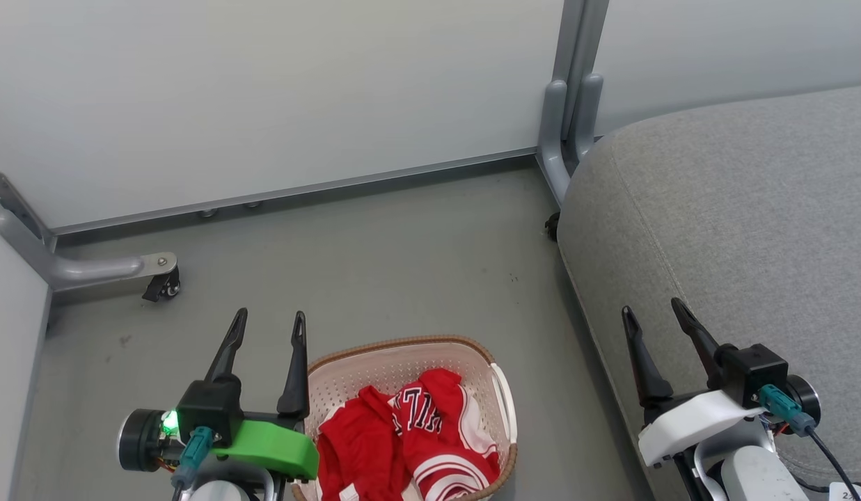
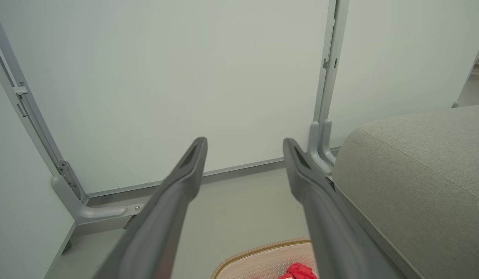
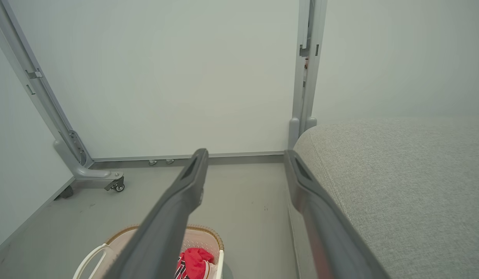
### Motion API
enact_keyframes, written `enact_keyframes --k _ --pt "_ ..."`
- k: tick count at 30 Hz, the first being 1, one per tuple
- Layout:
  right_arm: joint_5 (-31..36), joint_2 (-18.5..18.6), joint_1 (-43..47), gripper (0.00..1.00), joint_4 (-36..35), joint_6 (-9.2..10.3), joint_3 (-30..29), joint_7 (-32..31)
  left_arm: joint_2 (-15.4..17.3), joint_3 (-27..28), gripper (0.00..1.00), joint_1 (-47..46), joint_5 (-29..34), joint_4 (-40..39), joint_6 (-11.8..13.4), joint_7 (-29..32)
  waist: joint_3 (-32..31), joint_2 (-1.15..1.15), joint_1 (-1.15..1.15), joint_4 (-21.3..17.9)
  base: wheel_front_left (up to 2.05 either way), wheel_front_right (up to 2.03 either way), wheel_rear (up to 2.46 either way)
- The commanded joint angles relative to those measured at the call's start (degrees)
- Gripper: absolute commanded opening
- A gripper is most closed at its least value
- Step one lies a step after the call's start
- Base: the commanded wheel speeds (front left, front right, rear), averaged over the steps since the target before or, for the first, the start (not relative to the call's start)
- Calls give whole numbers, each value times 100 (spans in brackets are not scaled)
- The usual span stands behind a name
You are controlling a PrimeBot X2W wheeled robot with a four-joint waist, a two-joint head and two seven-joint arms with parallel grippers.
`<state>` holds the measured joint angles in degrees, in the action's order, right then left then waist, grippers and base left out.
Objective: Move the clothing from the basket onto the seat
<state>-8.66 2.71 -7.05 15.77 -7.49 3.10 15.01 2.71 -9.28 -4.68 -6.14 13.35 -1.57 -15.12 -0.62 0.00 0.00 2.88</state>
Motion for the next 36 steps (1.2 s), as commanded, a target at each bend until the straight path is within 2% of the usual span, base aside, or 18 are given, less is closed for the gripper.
enact_keyframes --k 1,10,18,36 --pt "-27 32 -73 100 13 0 8 27 33 3 100 -86 -15 14 4 -6 4 0 0 -4 0 0 0" --pt "-33 31 -110 100 -72 0 39 27 33 -2 100 -121 -45 30 -13 -6 112 0 0 -72 0 0 0" --pt "14 31 -369 100 -338 0 59 26 38 -197 100 -583 179 241 -191 -5 576 0 0 -323 0 0 0" --pt "-220 24 -1767 100 -1222 0 325 21 156 -570 100 -2484 438 1942 -443 -6 2613 0 0 -1410 0 0 0"
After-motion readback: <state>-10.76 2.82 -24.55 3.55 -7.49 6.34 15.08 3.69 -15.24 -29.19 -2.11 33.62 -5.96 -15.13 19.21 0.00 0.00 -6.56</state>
